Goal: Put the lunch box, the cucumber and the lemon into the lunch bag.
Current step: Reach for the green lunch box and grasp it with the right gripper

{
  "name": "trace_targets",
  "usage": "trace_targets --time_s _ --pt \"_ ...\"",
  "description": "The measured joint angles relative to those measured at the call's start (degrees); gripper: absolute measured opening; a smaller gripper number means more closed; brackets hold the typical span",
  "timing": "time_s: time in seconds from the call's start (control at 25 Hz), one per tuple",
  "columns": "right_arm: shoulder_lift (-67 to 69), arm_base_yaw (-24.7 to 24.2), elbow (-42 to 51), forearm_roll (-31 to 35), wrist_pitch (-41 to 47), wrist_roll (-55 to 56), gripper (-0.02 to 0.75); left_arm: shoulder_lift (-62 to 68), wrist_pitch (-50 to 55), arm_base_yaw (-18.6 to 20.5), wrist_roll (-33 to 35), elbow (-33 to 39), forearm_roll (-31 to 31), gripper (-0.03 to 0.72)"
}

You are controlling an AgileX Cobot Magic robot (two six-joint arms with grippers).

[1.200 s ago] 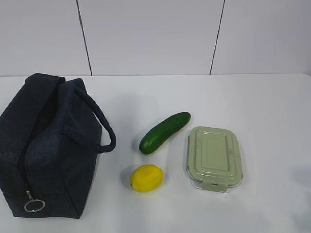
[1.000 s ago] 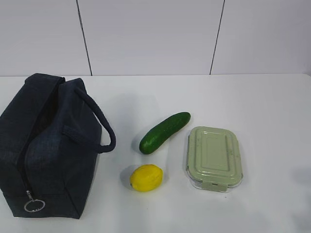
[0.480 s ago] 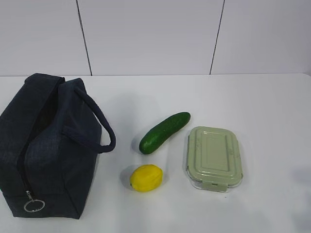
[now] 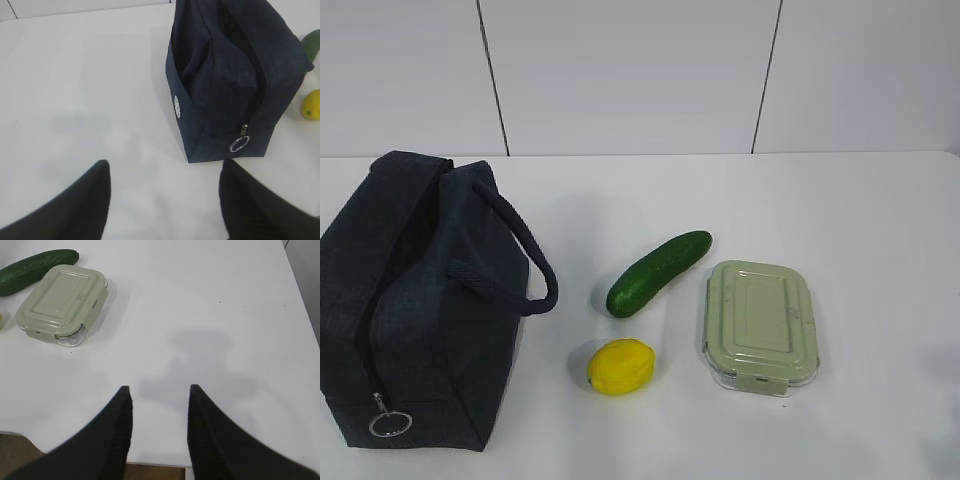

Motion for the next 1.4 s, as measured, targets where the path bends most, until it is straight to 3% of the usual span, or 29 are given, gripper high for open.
trace_targets --time_s 0.52,0.6,0.8,0.88,1.16,1.4 --pt "0.0 0.0 0.0 0.0 0.0 0.0 0.296 0.0 0.0 0.0 0.0 0.0 0.0 0.495" --pt "0.3 0.0 -0.3 0.1 0.1 0.0 0.333 0.0 0.0 0.0 0.0 0.0 0.0 0.495" --pt "3.7 0.0 -1.0 5.0 -0.6 1.9 0.554 0.0 0.0 0.0 0.0 0.0 0.0 0.495" --pt "5.3 0.0 -1.2 6.0 -1.3 3.8 0.587 0.0 0.0 0.0 0.0 0.0 0.0 0.495" --pt "15.1 0.0 -2.2 17.4 -1.7 5.3 0.574 0.0 0.0 0.0 0.0 0.0 0.0 0.495" --pt "24.0 0.0 -4.7 21.6 -3.4 0.9 0.573 0.0 0.0 0.0 0.0 0.0 0.0 0.495"
